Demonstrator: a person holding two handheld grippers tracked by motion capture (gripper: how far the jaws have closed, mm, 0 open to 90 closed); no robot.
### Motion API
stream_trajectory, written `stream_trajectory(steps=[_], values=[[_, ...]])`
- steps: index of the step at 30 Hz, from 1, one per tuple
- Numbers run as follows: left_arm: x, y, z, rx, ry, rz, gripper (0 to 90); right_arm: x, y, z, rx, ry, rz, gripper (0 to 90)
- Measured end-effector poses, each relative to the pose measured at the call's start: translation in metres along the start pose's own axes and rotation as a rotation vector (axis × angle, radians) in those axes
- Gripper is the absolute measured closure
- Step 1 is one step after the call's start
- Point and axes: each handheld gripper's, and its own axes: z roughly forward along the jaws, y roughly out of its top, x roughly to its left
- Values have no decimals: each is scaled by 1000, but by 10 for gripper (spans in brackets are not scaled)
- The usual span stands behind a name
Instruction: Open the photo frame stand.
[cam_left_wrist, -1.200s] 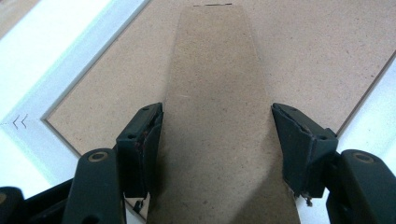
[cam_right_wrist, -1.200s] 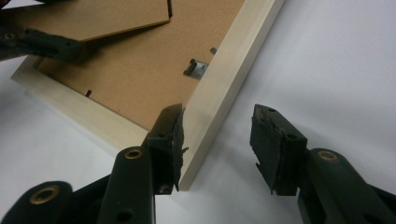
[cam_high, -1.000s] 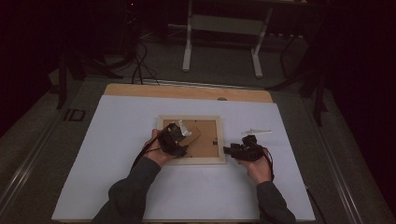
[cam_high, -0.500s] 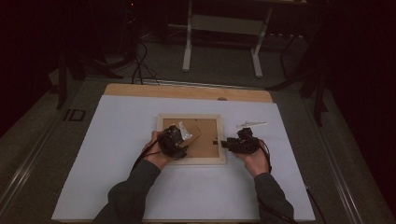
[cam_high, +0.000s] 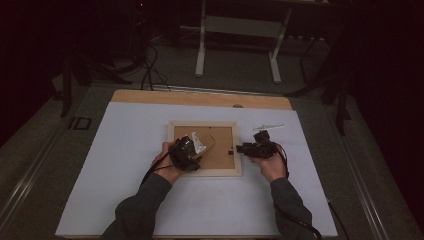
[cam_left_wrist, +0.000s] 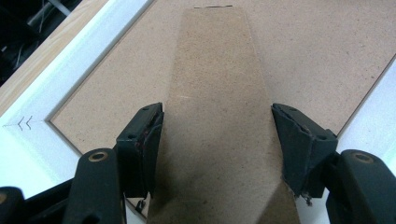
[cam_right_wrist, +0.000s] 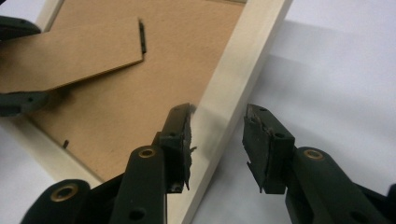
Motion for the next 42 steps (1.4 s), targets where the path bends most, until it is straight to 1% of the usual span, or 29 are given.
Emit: stream_trajectory(steps=[3, 14, 17, 22, 26, 33, 42], values=[[-1, 0, -1, -2, 5, 2, 378, -3, 3, 1, 1, 1, 11, 611], [-5, -3, -4, -31, 31, 10, 378, -8, 13, 9, 22, -4, 25, 587], [-6, -4, -5, -34, 36, 14, 378, -9, 15, 11, 24, 5, 31, 583], [-8, -5, -6, -50, 48, 19, 378, -10, 20, 14, 23, 25, 47, 578], [-8, -6, -6, -53, 51, 26, 378, -12, 23, 17, 28, 49, 61, 571], [-11, -6, -7, -64, 69, 41, 378, -16, 26, 23, 38, 65, 76, 551], [-13, -6, -8, -78, 84, 56, 379, -25, 30, 26, 45, 126, 105, 523]])
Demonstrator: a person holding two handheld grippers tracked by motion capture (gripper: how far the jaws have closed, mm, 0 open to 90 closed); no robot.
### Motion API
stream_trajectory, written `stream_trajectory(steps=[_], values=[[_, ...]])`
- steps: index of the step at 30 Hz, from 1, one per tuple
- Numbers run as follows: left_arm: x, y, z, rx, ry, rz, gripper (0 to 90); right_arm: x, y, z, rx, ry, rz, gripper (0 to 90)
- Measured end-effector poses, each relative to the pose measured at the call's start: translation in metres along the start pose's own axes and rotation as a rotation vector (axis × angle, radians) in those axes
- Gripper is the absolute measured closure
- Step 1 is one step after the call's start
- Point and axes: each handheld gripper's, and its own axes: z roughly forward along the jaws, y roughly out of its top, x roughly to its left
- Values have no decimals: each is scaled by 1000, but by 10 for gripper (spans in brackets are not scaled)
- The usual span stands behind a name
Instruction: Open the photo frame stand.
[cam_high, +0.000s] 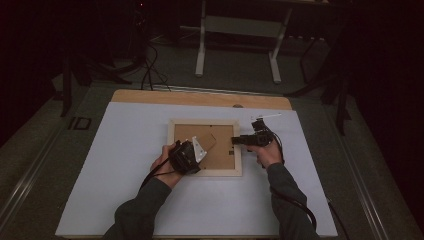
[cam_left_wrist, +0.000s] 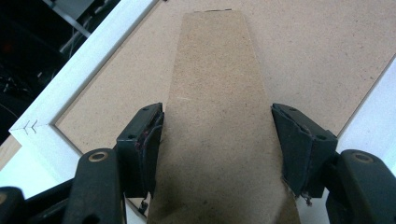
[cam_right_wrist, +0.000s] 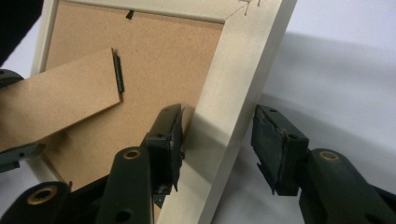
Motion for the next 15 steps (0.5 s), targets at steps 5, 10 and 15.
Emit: stream_trajectory(steps=[5, 10, 15], values=[[-1, 0, -1, -8, 6, 10, 379, -1, 1, 2, 6, 21, 0, 499], [-1, 0, -1, -10, 6, 15, 379, -3, 0, 3, 10, 52, 12, 496], [1, -1, 0, -11, 1, 10, 378, -7, -1, -2, 3, 59, 35, 570]])
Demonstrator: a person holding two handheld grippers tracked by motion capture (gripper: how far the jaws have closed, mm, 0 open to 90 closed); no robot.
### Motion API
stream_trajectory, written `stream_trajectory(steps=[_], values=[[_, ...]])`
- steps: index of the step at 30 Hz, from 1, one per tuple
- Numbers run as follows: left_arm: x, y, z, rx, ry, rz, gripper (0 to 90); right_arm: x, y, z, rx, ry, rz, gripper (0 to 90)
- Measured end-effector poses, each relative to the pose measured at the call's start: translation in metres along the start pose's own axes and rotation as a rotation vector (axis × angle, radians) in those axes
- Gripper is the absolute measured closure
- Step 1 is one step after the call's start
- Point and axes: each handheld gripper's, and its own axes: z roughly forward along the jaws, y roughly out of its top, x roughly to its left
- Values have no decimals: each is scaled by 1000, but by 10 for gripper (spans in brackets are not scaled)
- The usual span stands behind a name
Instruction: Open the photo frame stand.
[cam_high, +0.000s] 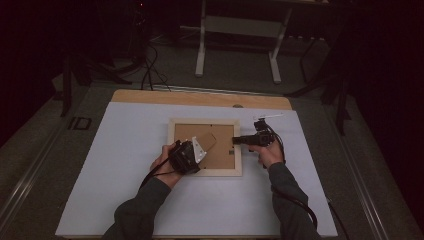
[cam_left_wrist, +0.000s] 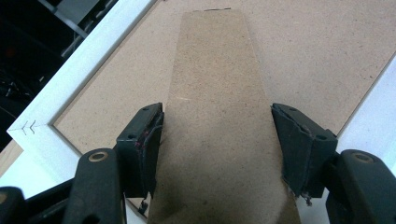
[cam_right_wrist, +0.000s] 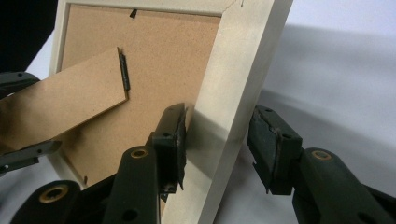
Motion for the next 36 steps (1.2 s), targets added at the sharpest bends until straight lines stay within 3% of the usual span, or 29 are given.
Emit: stream_trajectory(steps=[15, 20, 24, 28, 30, 33, 36], values=[[7, -1, 5, 39, -68, -47, 366, 4, -3, -2, -18, -28, 16, 580], [11, -1, 4, 32, -124, -78, 315, 5, -3, -2, -29, -25, 25, 587], [22, -3, 3, 17, -190, -156, 305, 6, -3, -3, -34, -26, 27, 591], [36, -7, 5, 17, -267, -268, 315, 7, -3, -3, -36, -27, 24, 593], [44, -10, 6, 17, -337, -338, 316, 7, -3, -3, -39, -25, 24, 593], [53, -15, 13, 52, -463, -438, 391, 7, -3, -4, -40, -25, 26, 593], [60, -17, 14, 55, -517, -503, 433, 7, -4, -4, -41, -26, 26, 593]])
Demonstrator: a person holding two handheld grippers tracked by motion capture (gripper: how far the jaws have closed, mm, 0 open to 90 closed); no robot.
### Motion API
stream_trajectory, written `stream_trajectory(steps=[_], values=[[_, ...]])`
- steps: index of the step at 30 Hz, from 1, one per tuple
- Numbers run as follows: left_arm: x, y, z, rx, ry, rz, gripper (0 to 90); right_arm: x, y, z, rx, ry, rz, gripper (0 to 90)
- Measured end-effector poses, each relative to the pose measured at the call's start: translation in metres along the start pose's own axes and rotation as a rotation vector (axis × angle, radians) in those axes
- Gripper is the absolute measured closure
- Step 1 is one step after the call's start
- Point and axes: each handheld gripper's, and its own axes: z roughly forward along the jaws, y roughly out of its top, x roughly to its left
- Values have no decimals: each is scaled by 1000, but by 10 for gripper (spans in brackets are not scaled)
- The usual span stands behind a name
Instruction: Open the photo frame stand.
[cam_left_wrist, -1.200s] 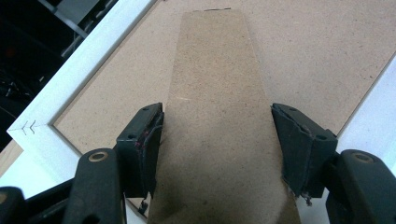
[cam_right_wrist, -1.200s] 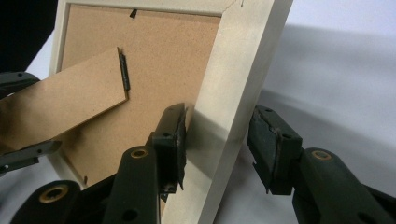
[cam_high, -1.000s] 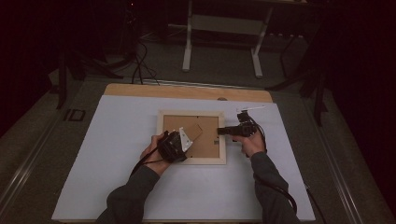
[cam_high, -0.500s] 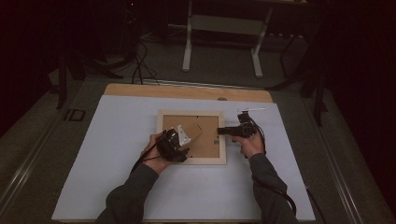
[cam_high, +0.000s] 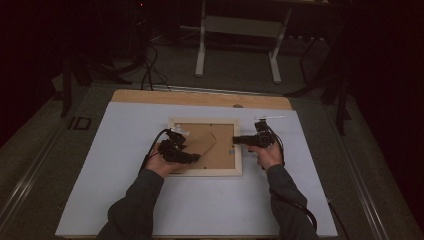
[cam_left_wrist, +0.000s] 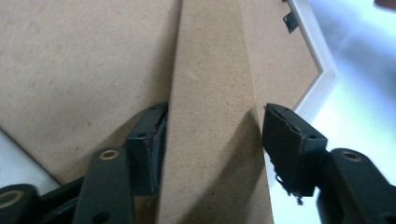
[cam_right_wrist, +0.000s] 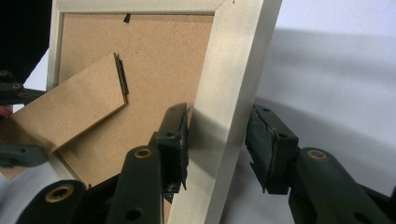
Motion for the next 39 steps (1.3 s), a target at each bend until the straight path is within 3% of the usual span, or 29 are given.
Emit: stream_trajectory(steps=[3, 7, 12, 18, 39], values=[[5, 0, -1, 17, -40, -41, 437, 0, 0, 0, 0, -2, -3, 593], [4, 1, -1, 29, -43, -33, 460, 0, 0, 0, -3, -2, -6, 593], [-1, 2, -1, 35, -8, 20, 482, 2, 0, -1, -8, -6, -12, 595], [-6, 3, -1, 29, 22, 55, 479, 3, 0, -3, -20, -12, -17, 597], [-12, 9, 0, 20, 77, 112, 483, 11, 4, -13, -69, -65, -80, 601]])
